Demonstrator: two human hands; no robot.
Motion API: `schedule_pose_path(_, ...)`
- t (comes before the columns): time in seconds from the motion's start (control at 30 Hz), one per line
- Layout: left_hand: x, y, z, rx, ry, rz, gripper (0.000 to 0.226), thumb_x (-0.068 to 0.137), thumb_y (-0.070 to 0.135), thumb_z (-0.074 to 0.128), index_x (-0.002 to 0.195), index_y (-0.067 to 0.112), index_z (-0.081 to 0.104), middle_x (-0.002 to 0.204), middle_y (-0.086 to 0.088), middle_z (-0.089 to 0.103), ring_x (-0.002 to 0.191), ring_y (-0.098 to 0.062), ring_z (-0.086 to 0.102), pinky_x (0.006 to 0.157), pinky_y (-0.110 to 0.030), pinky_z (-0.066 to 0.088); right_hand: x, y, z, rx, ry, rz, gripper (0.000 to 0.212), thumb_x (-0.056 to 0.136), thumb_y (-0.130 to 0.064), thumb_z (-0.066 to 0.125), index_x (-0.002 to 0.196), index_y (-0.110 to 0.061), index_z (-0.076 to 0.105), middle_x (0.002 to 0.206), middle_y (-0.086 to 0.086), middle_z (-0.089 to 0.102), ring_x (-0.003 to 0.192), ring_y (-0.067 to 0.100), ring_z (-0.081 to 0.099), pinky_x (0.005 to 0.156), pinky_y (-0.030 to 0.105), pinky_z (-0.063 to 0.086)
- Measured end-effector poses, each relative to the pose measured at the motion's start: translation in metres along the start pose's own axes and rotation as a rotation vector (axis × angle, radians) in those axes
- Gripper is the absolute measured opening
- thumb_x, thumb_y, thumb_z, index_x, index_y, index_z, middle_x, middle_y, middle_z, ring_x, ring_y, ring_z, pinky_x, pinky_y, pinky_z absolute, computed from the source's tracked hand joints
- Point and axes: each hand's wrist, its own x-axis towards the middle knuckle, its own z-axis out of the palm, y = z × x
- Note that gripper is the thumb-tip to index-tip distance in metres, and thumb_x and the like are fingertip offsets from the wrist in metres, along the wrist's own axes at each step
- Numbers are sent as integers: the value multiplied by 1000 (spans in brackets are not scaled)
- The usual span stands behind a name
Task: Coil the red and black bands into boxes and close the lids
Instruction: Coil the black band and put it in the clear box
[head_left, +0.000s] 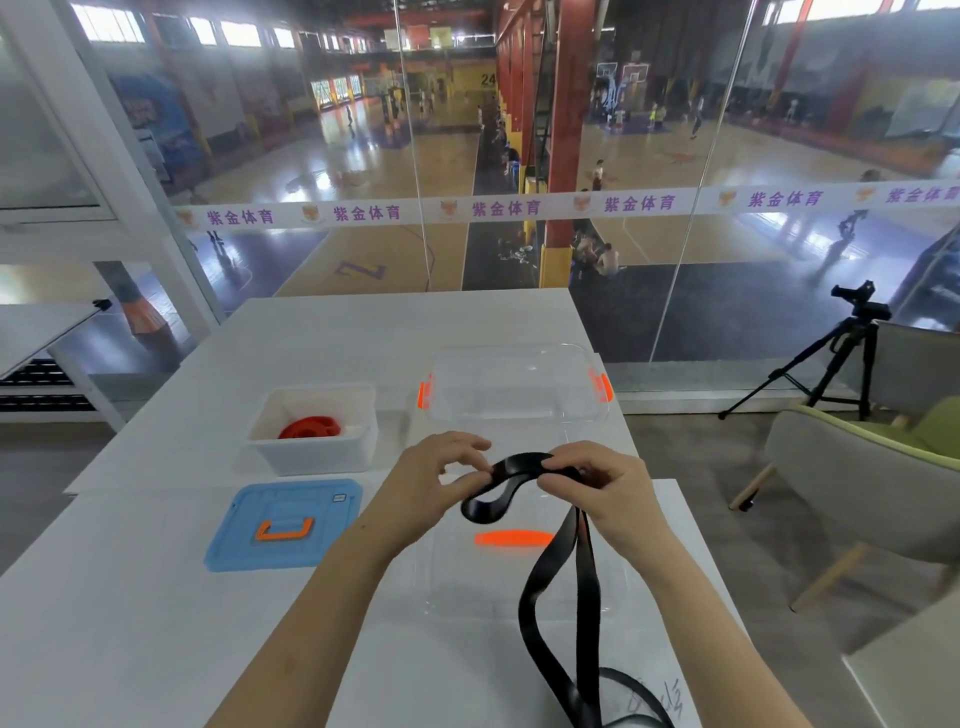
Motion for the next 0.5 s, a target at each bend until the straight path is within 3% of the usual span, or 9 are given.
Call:
schedule_pose_path(0.1,0,12,4,-52,-35,-16,15,85,30,83,81,41,75,115,27,73,99,2,63,82,-22,41,-1,-3,0,-67,-46,-24,22,79,0,87,86,-21,83,94,0,79,94,20,74,85,33,59)
schedule_pose_path(0.23,1,19,7,49,-90,-30,14,83,32,84,87,39,74,97,14,74,76,7,59,75,-27,46,-3,-8,2,-132,-91,-57,18,79,-4,89,88,-18,84,94,-4,79,92,15,74,81,22,56)
schedule_pose_path(0.33,0,21,12,13,-121,-44,23,83,30,85,82,46,68,98,14,76,87,-7,69,85,-41,58,-4,-11,3,-177,-110,-81,18,78,-9,90,90,-21,84,95,-7,80,96,15,75,87,26,58)
schedule_pose_path(0.5,-5,23,18,-99,-117,-61,19,81,24,87,82,34,71,97,12,77,89,-9,72,92,-42,60,-8,-13,3,-204,-107,-32,19,78,-15,91,90,-28,82,95,-12,81,94,10,74,88,21,56)
